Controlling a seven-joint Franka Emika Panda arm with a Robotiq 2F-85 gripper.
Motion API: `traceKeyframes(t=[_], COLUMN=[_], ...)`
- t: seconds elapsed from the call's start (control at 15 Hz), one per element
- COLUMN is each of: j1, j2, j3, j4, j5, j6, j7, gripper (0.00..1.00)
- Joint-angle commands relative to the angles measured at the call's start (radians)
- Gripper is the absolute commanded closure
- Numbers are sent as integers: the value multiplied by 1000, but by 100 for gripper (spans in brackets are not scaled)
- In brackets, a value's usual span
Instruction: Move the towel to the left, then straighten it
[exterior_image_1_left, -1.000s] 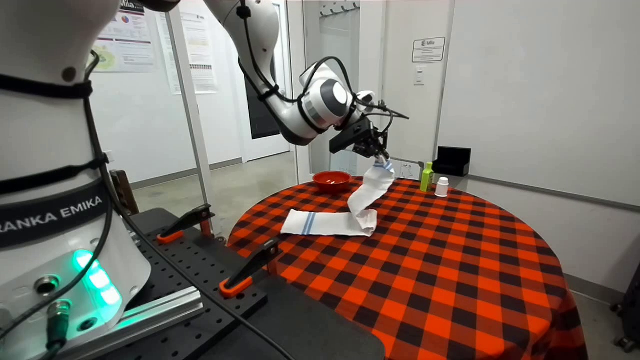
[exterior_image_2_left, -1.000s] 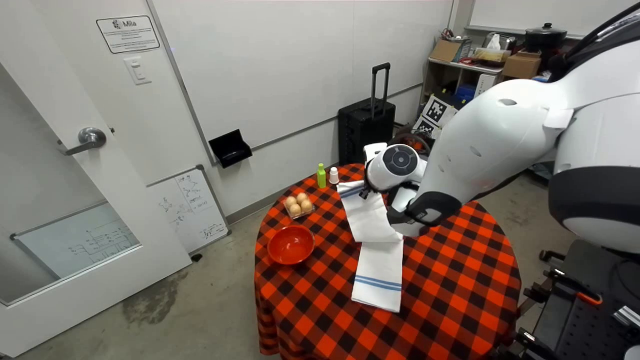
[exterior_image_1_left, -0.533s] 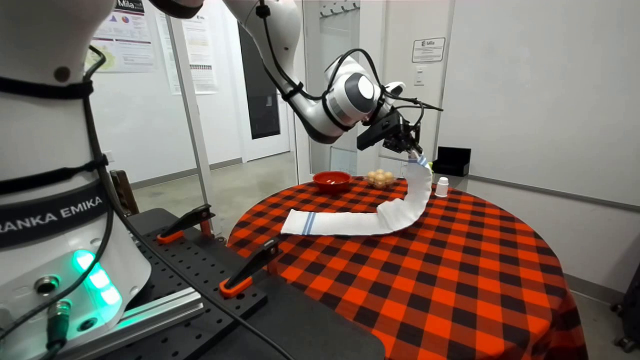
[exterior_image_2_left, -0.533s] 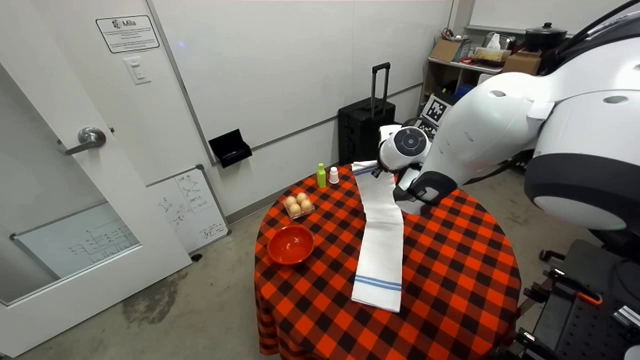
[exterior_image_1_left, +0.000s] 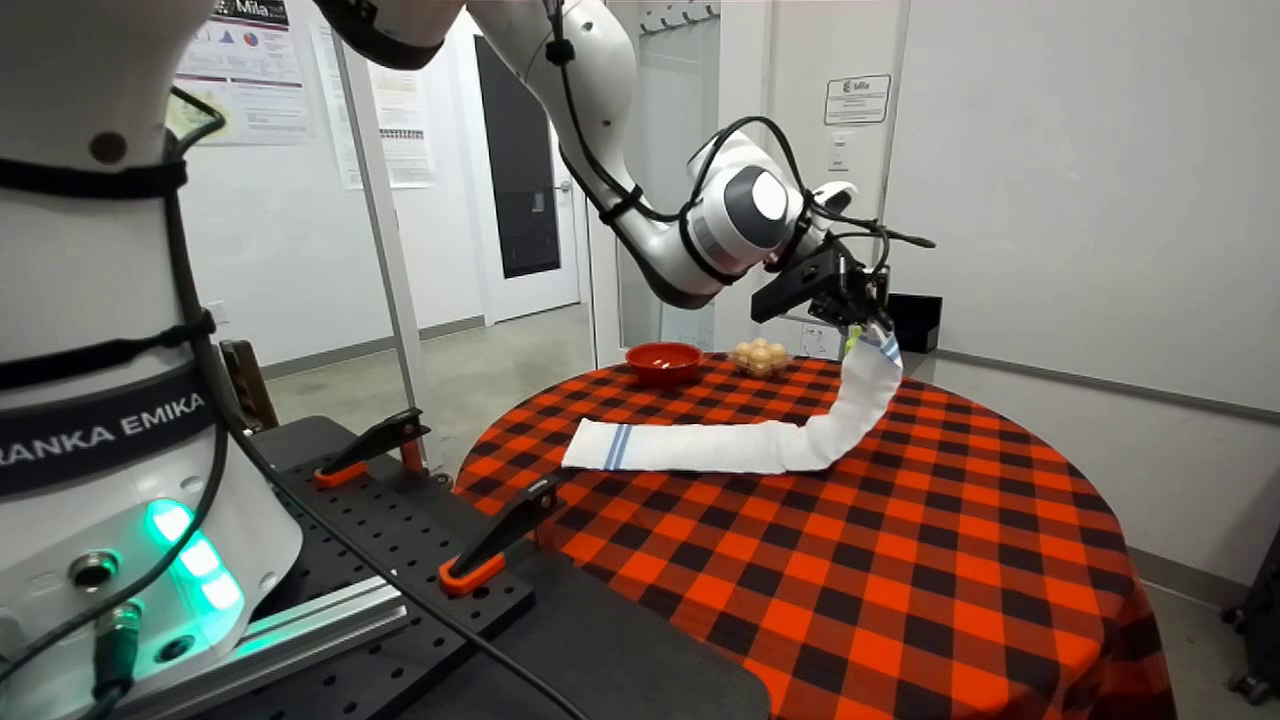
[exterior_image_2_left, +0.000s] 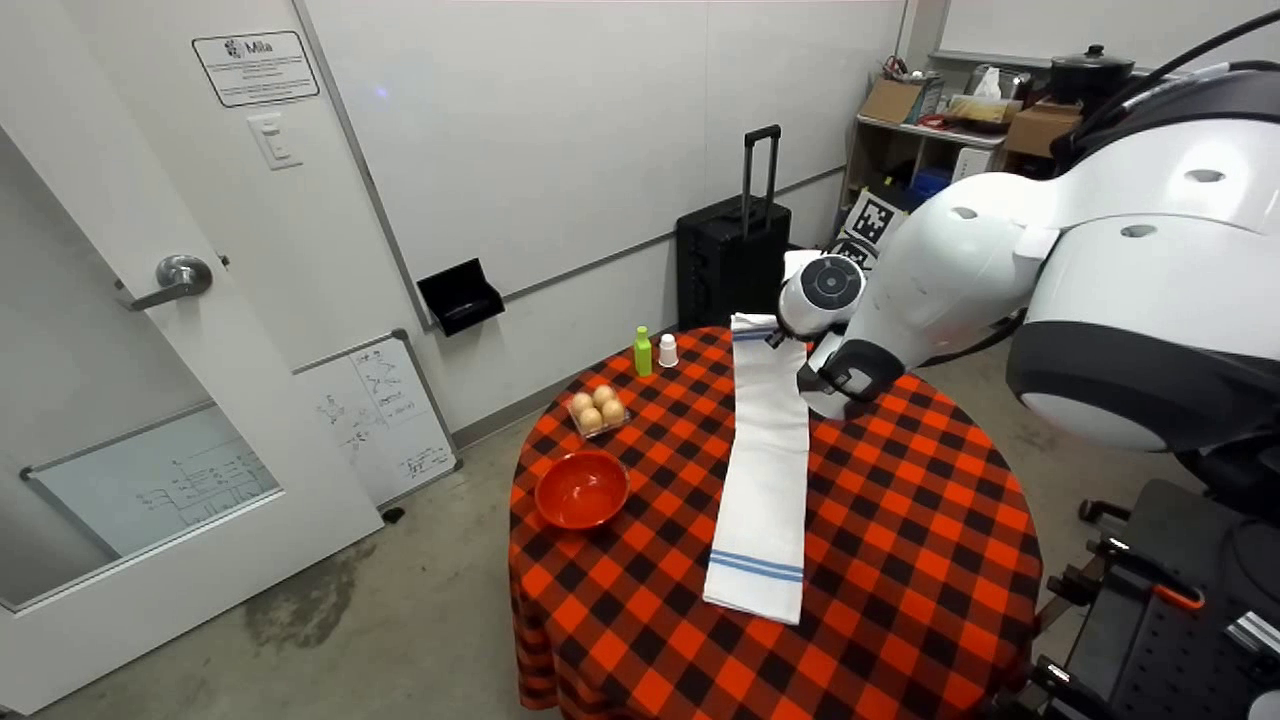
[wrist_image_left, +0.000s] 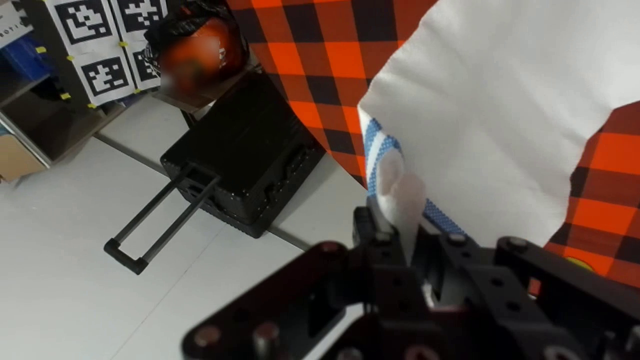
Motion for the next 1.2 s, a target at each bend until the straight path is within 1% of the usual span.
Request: traceKeyframes(t=[0.0, 0.2, 0.4, 0.67, 0.87, 1.13], j1=[-76, -142, -208, -271, -304, -347], j2=[64, 106, 149, 232, 305, 390], j3=[13, 37, 82, 129, 126, 96], j4=[129, 224, 317, 421, 498, 601], j5=[15, -4, -31, -57, -64, -70], j6=[-38, -69, -97, -113, -154, -212], j7=[16, 11, 0, -1, 18, 43], gripper=[98, 98, 98, 98, 98, 98])
